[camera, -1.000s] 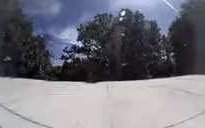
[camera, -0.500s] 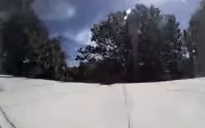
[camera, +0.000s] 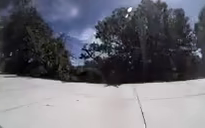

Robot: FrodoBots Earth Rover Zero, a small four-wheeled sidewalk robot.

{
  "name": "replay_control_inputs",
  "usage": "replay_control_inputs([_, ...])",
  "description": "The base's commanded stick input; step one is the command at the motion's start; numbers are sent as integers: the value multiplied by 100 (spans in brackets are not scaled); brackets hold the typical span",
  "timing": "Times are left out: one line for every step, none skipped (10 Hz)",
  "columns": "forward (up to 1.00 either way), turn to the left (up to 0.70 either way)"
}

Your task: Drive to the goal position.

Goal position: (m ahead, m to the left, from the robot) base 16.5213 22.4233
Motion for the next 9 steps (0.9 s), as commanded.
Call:
replay_control_inputs([85,0])
replay_control_inputs([85,0])
replay_control_inputs([85,2])
replay_control_inputs([85,24])
replay_control_inputs([85,34])
replay_control_inputs([85,34])
replay_control_inputs([85,34])
replay_control_inputs([85,34])
replay_control_inputs([85,34])
